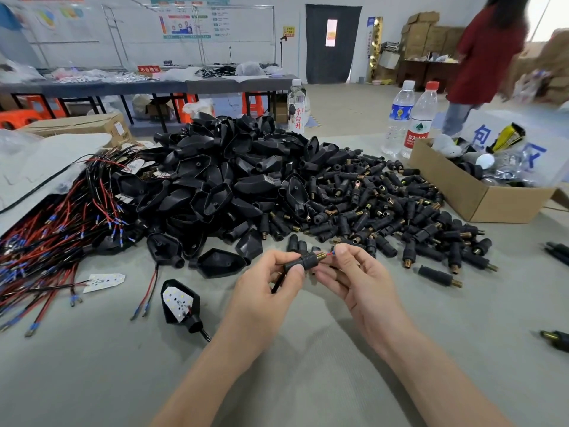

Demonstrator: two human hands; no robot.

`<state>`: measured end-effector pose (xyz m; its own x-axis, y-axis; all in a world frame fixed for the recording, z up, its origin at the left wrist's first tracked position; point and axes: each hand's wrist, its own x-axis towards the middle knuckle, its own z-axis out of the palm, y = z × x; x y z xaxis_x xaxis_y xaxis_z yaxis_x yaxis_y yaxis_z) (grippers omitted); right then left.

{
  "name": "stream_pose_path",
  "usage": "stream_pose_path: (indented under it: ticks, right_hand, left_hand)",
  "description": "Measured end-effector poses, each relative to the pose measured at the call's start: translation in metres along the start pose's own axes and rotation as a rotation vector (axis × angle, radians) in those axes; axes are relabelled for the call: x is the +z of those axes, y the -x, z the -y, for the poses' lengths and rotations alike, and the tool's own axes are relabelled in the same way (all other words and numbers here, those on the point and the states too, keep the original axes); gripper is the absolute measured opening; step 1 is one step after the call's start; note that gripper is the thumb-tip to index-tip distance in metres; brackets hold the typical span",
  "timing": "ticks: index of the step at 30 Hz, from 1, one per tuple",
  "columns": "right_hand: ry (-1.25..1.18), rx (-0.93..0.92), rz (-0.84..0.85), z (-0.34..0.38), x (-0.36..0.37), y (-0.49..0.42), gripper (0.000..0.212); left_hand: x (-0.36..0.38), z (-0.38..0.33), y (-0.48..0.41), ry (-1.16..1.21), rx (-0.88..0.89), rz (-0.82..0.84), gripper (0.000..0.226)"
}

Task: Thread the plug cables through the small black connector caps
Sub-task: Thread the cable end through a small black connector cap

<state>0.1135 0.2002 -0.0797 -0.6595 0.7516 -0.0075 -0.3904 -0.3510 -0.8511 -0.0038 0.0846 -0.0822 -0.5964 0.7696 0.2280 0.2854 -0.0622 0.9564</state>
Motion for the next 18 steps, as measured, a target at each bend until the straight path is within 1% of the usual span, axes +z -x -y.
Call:
stream_pose_path:
  ticks: [3, 6, 9, 12, 18]
  right_hand:
    - [-0.019, 0.008, -0.008, -0.0004, -0.0001, 0.0001, 0.023]
    - [-0.048, 0.036, 0.023, -0.0011, 0.0014, 0.0006, 0.026]
    - [-0.026, 0.033, 0.058, -0.0008, 0.0019, 0.0007, 0.025]
    - [-0.009, 0.027, 0.056, -0.0013, 0.0005, -0.0003, 0.026]
    - [0.020, 0.017, 0.061, -0.0025, 0.0017, 0.0000, 0.020]
  left_hand:
    - [0.0008, 0.0003, 0.0007, -0.017, -0.005, 0.015, 0.009]
    - [0.0009, 0.0000, 0.0008, -0.028, 0.008, 0.013, 0.009]
    - [-0.0020, -0.0016, -0.0001, -0.024, 0.038, -0.004, 0.011]
    - [-0.0033, -0.0022, 0.0005, -0.040, 0.044, 0.017, 0.014]
    - [-0.0026, 0.0026, 0.0017, -0.127, 0.082, 0.033, 0.013]
